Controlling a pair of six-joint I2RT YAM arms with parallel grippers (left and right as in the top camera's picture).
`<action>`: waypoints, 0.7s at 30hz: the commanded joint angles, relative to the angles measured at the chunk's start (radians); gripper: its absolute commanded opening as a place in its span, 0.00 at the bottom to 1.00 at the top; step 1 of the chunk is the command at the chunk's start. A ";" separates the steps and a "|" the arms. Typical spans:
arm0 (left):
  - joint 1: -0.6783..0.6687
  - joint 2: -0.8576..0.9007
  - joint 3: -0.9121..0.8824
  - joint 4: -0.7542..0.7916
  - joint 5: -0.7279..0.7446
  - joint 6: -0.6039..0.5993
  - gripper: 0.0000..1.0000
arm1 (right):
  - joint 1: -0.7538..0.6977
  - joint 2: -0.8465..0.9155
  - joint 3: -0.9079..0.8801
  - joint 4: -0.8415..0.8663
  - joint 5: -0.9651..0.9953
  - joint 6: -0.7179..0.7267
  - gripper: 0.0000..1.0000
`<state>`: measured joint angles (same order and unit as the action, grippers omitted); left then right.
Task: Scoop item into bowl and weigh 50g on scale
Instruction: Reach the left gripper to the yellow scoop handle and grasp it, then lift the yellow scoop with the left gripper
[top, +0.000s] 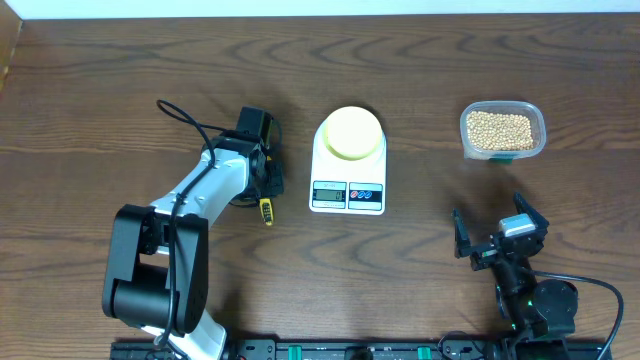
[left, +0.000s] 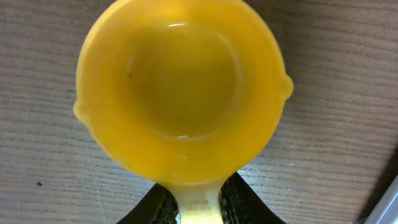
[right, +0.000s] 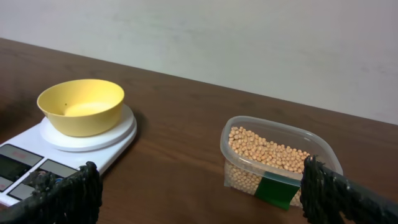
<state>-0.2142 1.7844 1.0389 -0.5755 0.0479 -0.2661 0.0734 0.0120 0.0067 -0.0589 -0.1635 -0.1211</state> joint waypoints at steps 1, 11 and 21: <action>-0.002 0.011 -0.003 -0.008 -0.011 -0.012 0.26 | 0.000 -0.005 -0.001 -0.005 -0.003 -0.007 0.99; 0.001 -0.016 -0.002 -0.013 -0.012 -0.027 0.14 | 0.000 -0.005 -0.001 -0.005 -0.003 -0.007 0.99; 0.059 -0.133 0.005 0.076 -0.015 -0.022 0.08 | 0.000 -0.005 -0.001 -0.005 -0.003 -0.007 0.99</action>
<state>-0.1875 1.6794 1.0389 -0.5209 0.0460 -0.2882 0.0734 0.0120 0.0067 -0.0589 -0.1635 -0.1211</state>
